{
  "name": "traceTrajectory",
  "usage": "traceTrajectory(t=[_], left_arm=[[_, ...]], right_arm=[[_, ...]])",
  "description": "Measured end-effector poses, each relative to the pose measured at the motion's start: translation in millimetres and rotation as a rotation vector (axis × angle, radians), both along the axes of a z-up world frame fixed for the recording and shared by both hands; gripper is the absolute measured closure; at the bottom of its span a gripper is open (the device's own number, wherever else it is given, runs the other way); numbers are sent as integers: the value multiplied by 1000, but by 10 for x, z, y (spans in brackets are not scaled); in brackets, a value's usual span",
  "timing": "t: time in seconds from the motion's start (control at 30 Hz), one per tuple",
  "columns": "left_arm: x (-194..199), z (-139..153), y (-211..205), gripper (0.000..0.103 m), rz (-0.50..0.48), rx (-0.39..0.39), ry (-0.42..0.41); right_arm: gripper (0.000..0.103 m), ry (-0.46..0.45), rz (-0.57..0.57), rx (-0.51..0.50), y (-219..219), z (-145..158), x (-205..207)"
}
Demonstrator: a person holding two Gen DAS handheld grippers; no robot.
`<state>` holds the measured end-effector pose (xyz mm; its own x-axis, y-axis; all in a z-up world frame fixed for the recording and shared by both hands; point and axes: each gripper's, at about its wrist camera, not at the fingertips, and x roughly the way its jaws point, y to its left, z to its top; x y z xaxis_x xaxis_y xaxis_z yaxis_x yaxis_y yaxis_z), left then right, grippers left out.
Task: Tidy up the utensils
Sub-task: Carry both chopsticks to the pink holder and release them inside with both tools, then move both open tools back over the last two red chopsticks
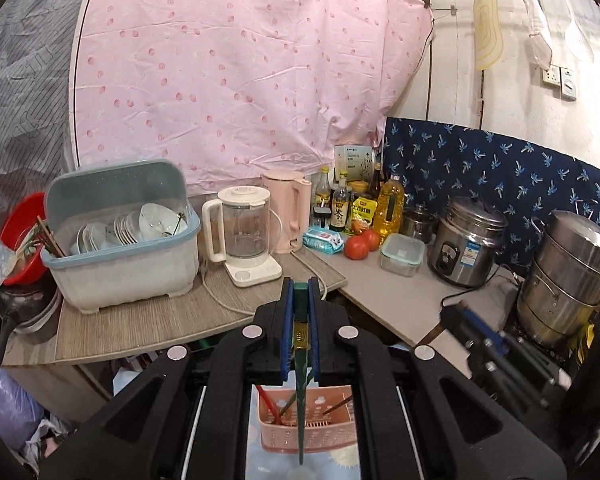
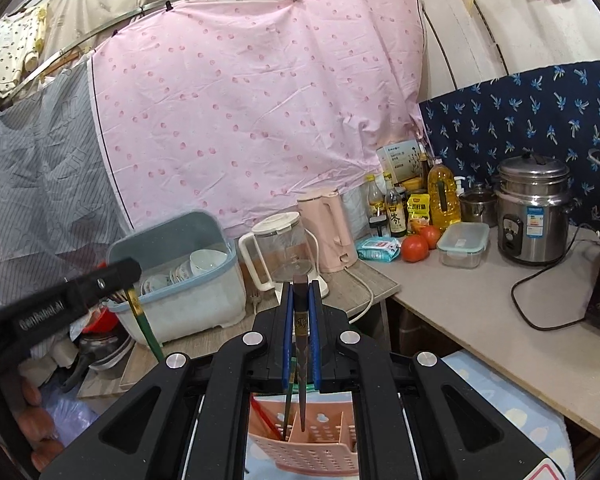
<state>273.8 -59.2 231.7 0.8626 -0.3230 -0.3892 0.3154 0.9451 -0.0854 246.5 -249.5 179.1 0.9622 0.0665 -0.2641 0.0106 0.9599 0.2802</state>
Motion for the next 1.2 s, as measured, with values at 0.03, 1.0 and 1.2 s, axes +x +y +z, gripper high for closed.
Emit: traceTrajectory(t=[0.03,1.0,1.2], left_arm=[[33,6,0,96,-1,-5,-1],[455,-778,-1,53,81,88,102],[232,-929,-7,51,72,123,143]], right_arm=[[96,8,2,4,-2,-31,53],[65,159,-14,-2,33,-761,217],[64,171,4,-11,124,-797,-70]])
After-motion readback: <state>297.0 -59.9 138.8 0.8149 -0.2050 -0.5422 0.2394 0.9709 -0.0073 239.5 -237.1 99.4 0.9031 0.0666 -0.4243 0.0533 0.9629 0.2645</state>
